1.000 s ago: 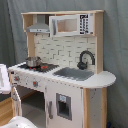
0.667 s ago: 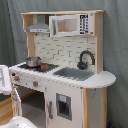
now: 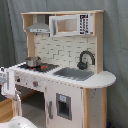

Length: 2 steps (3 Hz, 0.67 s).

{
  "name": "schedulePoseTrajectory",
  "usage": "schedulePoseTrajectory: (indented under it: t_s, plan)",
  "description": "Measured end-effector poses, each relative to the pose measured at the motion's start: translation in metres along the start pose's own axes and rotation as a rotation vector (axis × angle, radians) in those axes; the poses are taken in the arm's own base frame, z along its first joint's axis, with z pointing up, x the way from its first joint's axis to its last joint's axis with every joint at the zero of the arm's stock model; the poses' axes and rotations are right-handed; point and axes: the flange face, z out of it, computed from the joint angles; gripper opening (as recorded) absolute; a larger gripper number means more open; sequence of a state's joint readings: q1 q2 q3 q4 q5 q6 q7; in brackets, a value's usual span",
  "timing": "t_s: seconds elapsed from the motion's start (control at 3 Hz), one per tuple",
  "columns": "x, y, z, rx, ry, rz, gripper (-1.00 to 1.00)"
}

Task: Play with the kitchen

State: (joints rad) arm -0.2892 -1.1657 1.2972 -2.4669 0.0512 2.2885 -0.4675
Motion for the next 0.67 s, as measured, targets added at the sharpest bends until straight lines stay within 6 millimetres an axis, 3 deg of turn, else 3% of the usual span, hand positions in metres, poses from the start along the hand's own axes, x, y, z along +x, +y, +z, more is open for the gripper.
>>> schedulePoseTrajectory:
  t_s: [0.67]
  plan:
    - [-0.008,0.011,0.03,0.211,0.035,-0.016,1.0]
